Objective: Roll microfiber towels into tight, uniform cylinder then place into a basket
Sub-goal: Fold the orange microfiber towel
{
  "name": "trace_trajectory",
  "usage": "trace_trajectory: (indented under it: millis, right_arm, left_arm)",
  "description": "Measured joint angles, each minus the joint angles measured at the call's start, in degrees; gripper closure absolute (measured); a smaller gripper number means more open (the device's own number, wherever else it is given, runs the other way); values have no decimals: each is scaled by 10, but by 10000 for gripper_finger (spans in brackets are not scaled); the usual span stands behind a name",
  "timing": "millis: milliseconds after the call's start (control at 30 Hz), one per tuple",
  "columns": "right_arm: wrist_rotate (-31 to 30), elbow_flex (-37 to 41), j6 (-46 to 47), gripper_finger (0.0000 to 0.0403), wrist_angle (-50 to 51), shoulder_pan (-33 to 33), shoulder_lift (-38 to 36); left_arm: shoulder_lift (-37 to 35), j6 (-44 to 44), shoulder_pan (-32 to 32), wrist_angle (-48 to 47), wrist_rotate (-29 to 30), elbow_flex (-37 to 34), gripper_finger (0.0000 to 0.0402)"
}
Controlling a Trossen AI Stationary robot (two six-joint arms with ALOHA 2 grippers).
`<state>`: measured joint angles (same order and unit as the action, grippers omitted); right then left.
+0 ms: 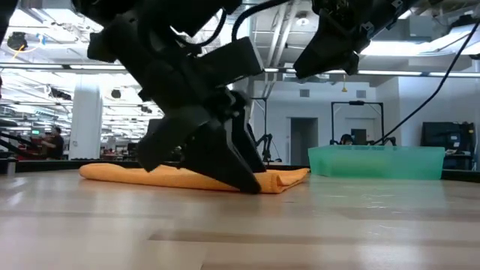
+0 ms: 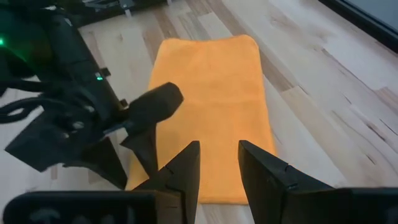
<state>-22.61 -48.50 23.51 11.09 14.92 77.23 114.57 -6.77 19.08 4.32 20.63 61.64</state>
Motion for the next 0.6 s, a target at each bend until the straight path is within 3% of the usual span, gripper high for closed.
trace_trajectory:
  millis: [267,600]
  right_arm:
    - [0,0,0,272,8,1,0]
    - [0,0,-5,272,84,24,0]
  left_arm:
    - [13,21,-17,-5,-40,2,214]
    - [11,-20,-9,-25,-90,2,359]
